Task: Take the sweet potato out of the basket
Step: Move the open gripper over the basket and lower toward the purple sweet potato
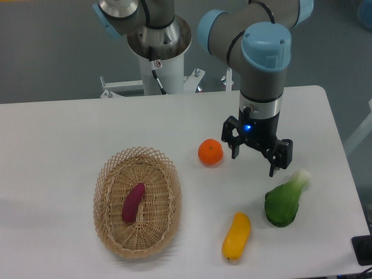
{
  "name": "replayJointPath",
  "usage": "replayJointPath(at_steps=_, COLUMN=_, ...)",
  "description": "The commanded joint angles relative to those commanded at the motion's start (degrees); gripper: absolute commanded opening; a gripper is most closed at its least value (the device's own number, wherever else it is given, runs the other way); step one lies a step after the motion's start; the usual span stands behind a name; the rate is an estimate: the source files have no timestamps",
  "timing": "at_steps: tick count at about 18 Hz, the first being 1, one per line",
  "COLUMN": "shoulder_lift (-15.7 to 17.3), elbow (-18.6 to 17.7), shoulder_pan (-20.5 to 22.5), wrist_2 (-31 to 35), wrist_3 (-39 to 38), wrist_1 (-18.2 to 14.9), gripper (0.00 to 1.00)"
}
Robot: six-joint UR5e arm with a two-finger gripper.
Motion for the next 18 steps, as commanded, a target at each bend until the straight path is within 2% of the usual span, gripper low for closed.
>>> replayJointPath(at_steps=5, shoulder_lift=-0.2, elbow=-0.8, shoulder_pan=-0.6, wrist_2=-0.1, wrist_3=-0.8, wrist_1=-0.1, gripper=1.00)
replayJointPath(at_steps=10, shoulder_lift=-0.3, elbow=-2.5, shoulder_pan=-3.3, wrist_2=0.0, wrist_3=-10.4, wrist_1=0.8, gripper=1.00)
replayJointPath(at_steps=13, shoulder_lift=-0.3, elbow=-4.0, shoulder_pan=-6.6, wrist_2=0.3, wrist_3=-18.3, wrist_1=2.4, gripper=1.00)
replayJointPath(at_steps=15, shoulder_lift=-1.1, elbow=-5.0, shoulder_pan=-11.1, wrist_2=0.4, wrist_3=-26.7, wrist_1=4.3, gripper=1.00)
replayJointPath(at_steps=18, shoulder_lift=-2.3, elbow=-8.6, shoulder_pan=-15.8, wrist_2=0.5, wrist_3=-33.6, wrist_1=6.7, gripper=1.00)
